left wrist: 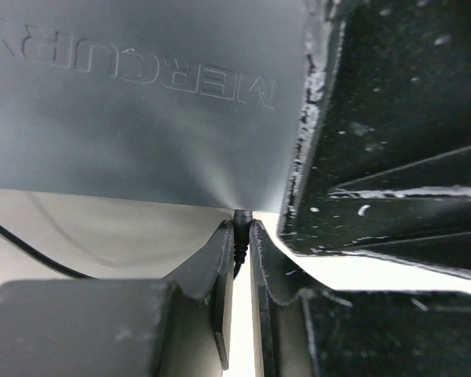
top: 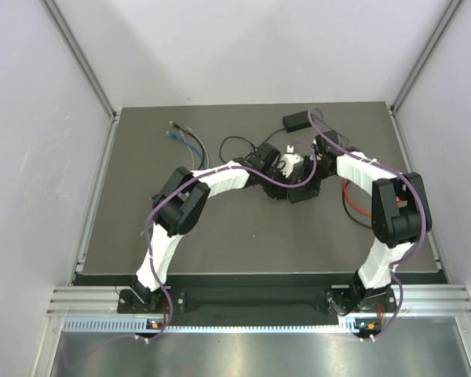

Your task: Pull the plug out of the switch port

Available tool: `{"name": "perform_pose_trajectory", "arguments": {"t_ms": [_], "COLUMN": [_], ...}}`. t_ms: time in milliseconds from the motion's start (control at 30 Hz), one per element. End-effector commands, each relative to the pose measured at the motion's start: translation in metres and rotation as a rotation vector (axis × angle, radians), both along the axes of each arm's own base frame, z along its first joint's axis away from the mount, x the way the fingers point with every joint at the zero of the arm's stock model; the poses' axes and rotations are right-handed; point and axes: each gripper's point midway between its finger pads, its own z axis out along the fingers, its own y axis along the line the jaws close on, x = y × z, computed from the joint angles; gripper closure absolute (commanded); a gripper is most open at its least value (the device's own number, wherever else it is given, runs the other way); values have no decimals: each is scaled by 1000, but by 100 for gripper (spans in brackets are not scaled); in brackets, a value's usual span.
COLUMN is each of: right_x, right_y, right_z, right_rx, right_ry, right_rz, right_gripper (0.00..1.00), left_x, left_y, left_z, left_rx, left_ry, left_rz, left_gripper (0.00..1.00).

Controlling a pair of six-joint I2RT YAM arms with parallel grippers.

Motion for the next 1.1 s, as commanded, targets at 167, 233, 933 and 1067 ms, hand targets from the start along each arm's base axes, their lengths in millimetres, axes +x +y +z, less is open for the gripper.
{"name": "perform_pose_trajectory", "arguments": {"t_ms": [167,233,933,1067], "right_x": [1,-1,18,24], "right_y": [19,18,-60,-82], "right_z": [-14,-19,-57,-57], "right_rx": [-34,-57,-582,-691], "right_ry": [-4,3,-115,-143], "right_rz": [12,4,-97,-162], "right_gripper": [100,100,100,100], "left_x": [-18,-19,-31,-34], "left_y": [-6,-6,8,12], "left_z": [4,0,-14,-15], "left_rx": [-35,-35,25,32], "left_ry": [126,150,205,201], "left_rz": [-7,-4,-2,-4], "left_gripper": [100,100,100,100]}}
